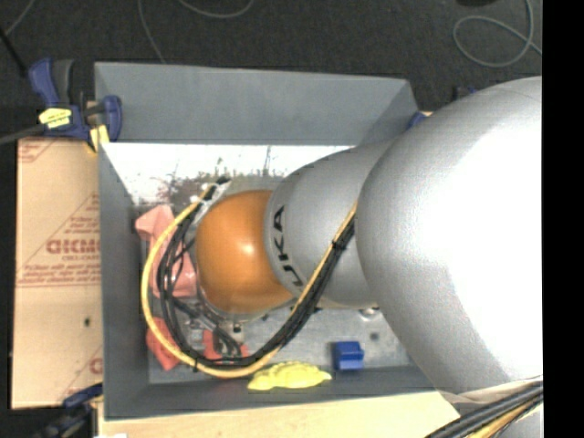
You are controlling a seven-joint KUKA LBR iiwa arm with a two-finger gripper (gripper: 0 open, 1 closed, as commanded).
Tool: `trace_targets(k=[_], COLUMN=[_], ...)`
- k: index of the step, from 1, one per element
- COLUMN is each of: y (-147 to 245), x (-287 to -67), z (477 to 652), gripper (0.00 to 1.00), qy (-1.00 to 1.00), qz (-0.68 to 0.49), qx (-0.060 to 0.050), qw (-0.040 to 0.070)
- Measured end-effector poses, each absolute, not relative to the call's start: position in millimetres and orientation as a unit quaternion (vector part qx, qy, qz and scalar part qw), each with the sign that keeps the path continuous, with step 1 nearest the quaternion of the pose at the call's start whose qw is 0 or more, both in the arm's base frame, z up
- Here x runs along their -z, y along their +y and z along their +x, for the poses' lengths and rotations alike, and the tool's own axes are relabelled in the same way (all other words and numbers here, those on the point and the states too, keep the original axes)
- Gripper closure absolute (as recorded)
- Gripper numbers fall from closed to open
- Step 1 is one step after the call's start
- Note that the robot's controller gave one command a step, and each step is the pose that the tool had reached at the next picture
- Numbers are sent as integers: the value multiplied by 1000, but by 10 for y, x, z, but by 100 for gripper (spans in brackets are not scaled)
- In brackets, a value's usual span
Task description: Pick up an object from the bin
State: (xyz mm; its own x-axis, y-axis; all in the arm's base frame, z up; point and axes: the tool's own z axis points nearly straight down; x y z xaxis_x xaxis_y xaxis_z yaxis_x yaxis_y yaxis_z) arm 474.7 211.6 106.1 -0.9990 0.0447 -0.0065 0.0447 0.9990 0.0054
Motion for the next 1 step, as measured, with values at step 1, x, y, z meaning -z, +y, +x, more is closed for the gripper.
trace_targets(k=[1], y=[2112], x=[-1126], z=[4741], gripper=[100], qy=[1000], qz=[23], qx=[-2], qw=[2])
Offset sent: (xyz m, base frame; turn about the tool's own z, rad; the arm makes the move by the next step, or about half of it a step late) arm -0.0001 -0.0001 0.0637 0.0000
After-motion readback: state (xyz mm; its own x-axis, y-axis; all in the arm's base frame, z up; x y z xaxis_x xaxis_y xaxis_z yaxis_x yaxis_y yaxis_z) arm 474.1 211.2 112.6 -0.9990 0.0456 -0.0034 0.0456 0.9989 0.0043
